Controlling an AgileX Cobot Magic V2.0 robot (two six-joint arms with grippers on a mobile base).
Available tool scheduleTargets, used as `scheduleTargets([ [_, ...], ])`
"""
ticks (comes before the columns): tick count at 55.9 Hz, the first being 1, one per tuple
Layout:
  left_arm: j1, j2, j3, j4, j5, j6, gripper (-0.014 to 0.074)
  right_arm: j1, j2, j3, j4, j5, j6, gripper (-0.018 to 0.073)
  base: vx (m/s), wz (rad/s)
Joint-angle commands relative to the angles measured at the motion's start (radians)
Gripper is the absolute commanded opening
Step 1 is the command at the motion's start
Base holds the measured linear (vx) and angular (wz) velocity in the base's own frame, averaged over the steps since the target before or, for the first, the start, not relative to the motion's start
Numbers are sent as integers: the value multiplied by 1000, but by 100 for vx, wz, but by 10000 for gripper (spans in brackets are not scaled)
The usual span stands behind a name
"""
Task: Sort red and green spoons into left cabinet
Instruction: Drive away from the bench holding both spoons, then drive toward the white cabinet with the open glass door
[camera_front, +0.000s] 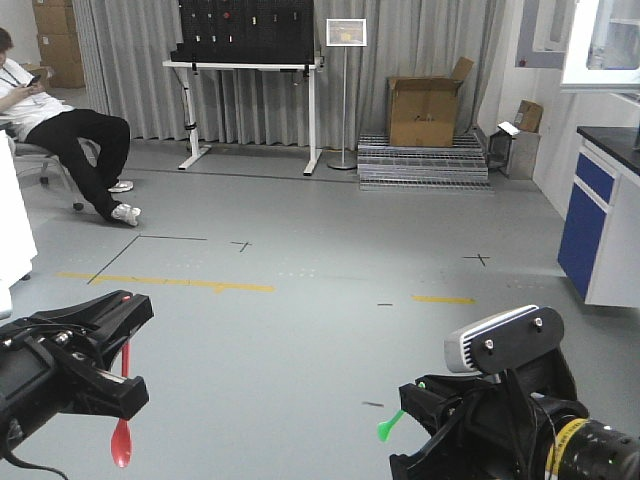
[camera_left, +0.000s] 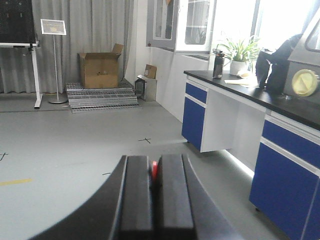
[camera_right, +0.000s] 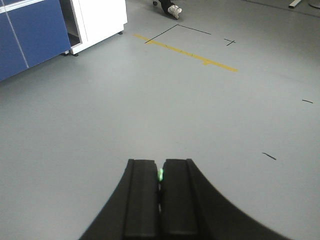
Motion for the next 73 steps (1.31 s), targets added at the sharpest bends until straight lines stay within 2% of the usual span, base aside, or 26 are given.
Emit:
scheduleTargets([
  [1, -2, -24, -26, -17, -79, -8, 3, 0, -21, -37, -6, -72, 4, -1, 67, 4],
  [73, -1, -24, -26, -17, -79, -8, 3, 0, -21, -37, -6, -72, 4, -1, 73, -4],
])
